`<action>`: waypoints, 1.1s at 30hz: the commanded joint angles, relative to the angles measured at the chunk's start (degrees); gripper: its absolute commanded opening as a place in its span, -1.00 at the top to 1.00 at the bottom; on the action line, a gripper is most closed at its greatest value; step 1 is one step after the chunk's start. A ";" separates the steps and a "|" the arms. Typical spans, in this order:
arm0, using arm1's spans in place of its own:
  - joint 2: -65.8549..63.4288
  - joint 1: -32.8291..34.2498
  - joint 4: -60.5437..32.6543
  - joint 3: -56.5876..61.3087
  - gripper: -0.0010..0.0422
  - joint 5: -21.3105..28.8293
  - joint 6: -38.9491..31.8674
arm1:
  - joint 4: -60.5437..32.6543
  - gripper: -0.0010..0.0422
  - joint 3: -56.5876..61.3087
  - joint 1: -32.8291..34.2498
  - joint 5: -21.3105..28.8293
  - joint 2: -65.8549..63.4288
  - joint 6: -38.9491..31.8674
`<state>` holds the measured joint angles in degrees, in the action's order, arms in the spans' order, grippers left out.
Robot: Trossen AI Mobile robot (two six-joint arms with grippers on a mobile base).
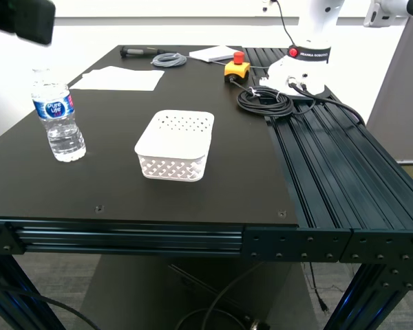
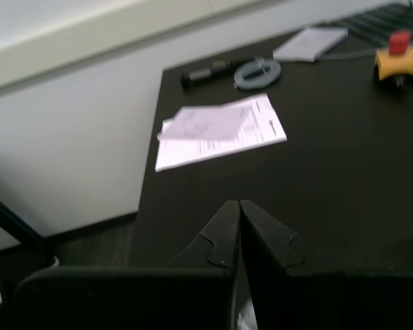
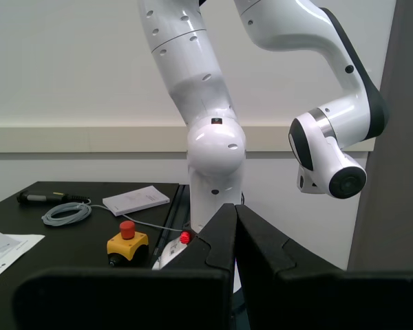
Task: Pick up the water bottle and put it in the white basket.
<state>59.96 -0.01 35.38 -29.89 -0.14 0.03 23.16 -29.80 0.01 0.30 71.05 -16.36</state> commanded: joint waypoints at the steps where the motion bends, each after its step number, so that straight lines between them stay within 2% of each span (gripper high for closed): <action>1: -0.02 -0.04 0.13 -0.09 0.95 -0.02 0.00 | -1.27 0.96 -0.04 0.00 -1.92 2.49 -1.75; 3: -0.02 -0.04 0.11 -0.09 0.95 -0.02 0.00 | -1.27 0.96 -0.04 -0.07 -4.22 3.41 -2.69; 9: -0.02 -0.04 0.13 -0.09 0.95 -0.02 0.00 | -1.18 0.95 -0.17 -0.15 -4.31 3.34 -6.16; 12: -0.02 -0.04 0.15 -0.09 0.95 -0.02 0.00 | -2.25 0.89 -0.07 -0.22 -2.45 3.74 -5.88; 16: -0.02 -0.04 0.13 -0.09 0.95 -0.02 0.00 | -4.50 0.55 -0.07 -0.35 -2.29 3.72 -6.16; 21: -0.02 -0.04 0.13 -0.09 0.95 -0.02 0.00 | -4.63 -0.10 -0.07 -0.42 -0.76 3.72 -5.84; 23: -0.02 -0.04 0.13 -0.09 0.95 -0.02 0.00 | -4.98 -0.29 -0.04 -0.50 -1.42 3.87 -5.49; 26: -0.02 -0.04 0.13 -0.09 0.95 -0.02 0.02 | -5.11 -0.27 -0.04 -0.74 -1.42 6.19 -5.46; 31: -0.02 -0.04 0.15 -0.09 0.95 -0.02 0.00 | -4.70 0.05 -0.20 -0.74 -0.46 14.51 -5.46; 33: -0.02 -0.04 0.13 -0.09 0.95 -0.04 0.00 | -4.13 0.11 -0.20 -0.81 -0.46 17.38 -5.49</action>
<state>59.96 -0.03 35.35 -29.89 -0.16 0.03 20.97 -30.41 -0.75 -0.19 87.11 -21.56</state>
